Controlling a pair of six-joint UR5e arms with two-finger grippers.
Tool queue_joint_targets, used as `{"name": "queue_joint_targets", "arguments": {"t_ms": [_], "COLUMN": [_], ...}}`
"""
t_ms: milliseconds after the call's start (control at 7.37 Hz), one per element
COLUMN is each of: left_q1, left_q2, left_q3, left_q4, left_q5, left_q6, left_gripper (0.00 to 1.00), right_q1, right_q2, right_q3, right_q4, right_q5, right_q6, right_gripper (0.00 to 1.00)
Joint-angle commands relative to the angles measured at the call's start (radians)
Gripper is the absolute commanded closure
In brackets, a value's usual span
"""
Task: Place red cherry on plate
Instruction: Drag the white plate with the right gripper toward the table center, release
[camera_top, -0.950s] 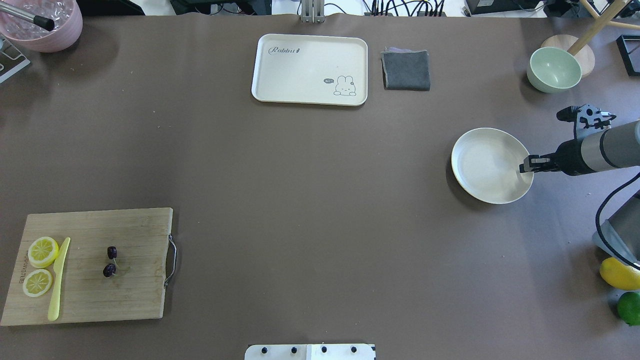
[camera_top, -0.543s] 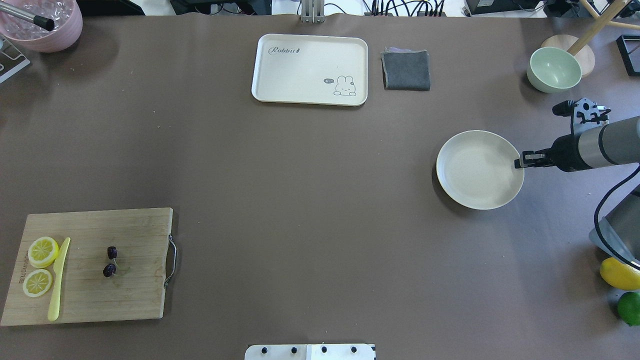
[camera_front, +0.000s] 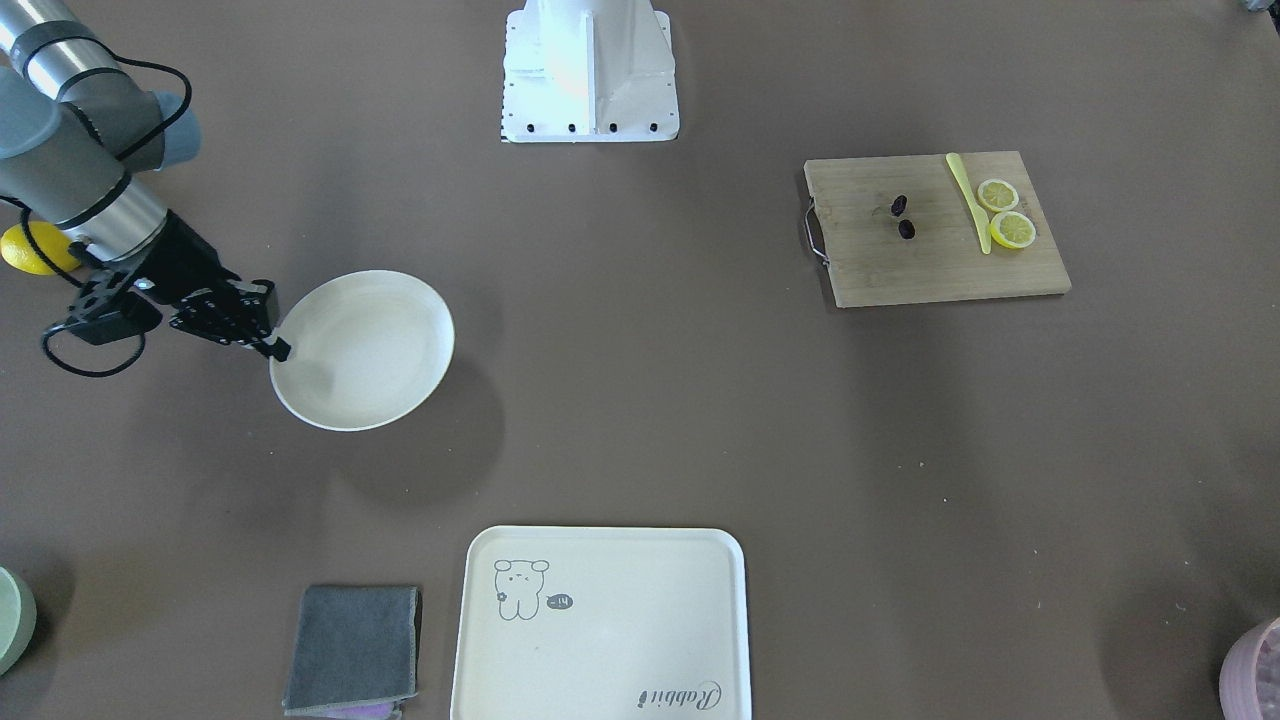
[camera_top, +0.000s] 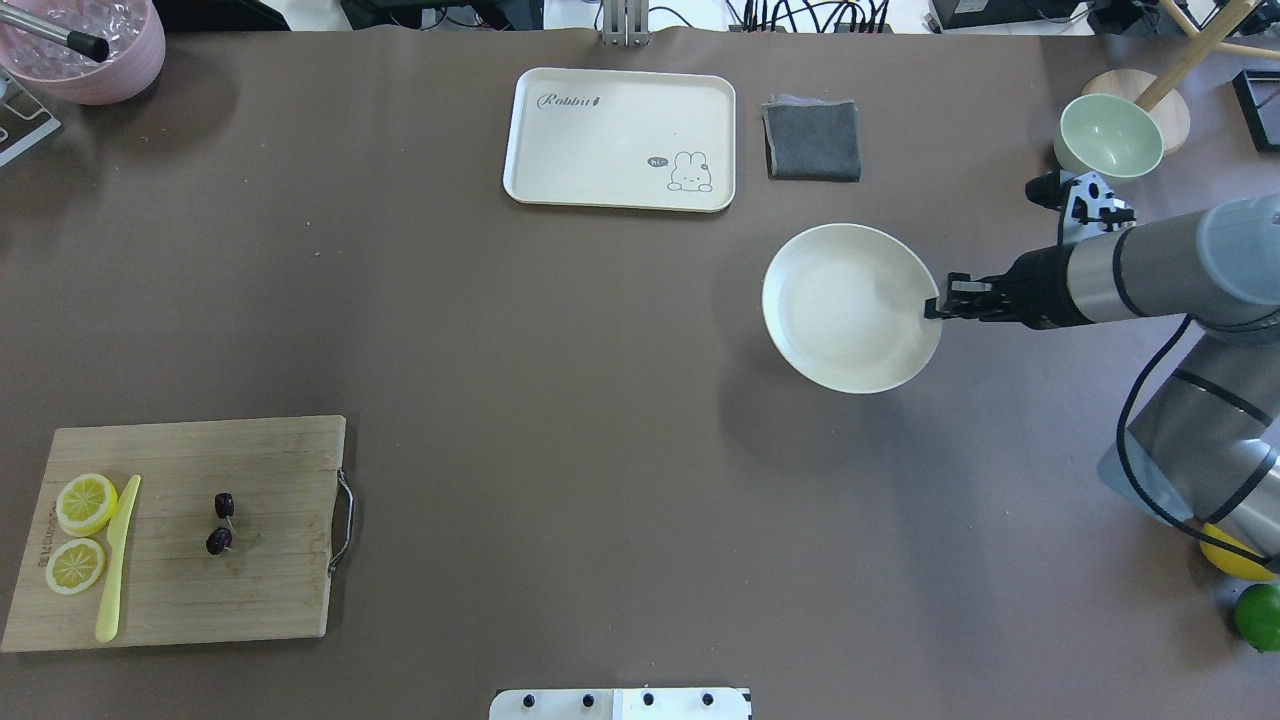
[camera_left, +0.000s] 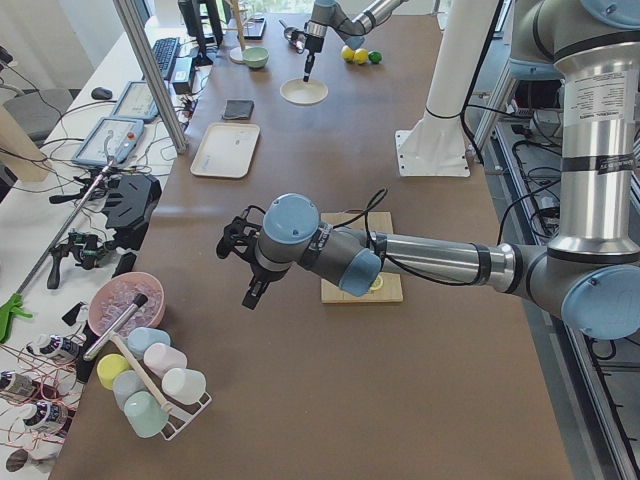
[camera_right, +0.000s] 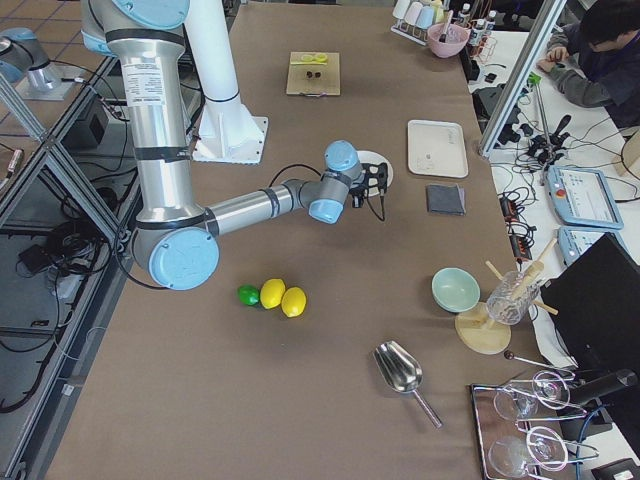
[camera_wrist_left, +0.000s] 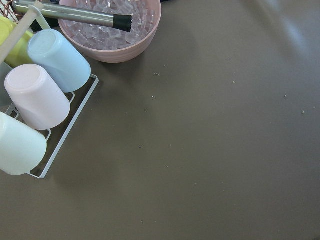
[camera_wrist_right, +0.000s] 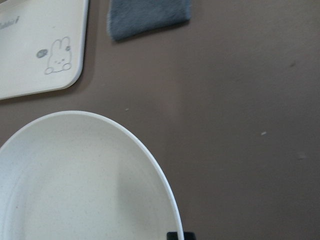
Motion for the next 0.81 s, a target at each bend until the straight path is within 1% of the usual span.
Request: {"name": "queue_joint_targets", "arguments": {"t_ms": [0, 136, 271, 407, 543, 679], "left_q1": [0.001, 0.002, 0.002, 0.002, 0.001, 0.002], "left_q2": [0.000, 0.000, 0.000, 0.000, 0.000, 0.000], "left_q3": [0.003, 0.006, 0.006, 0.009, 0.009, 0.009], "left_q4": [0.000, 0.000, 0.000, 0.000, 0.000, 0.000], "left_q5": [-0.001, -0.003, -0.003, -0.003, -0.003, -0.003], "left_q6": [0.000, 0.000, 0.000, 0.000, 0.001, 0.000], "left_gripper": [0.02, 0.02, 0.02, 0.02, 0.02, 0.02], "right_q1": [-0.164, -0.219, -0.320, -0.392, -0.423, -0.443], "right_q2": [0.136, 0.240, 0.305, 0.339, 0.345, 0.346], "right_q3": [0.057, 0.072, 0.067, 0.050, 0.047, 0.037], "right_q4": [-0.156, -0.329, -0.434, -0.453, -0.476, -0.490], "right_q5": [-0.149, -0.200, -0.317, -0.393, -0.413, -0.453], "right_q6": [0.145, 0.195, 0.200, 0.237, 0.248, 0.248], "right_gripper": [1.00, 1.00, 1.00, 1.00, 1.00, 1.00]}}
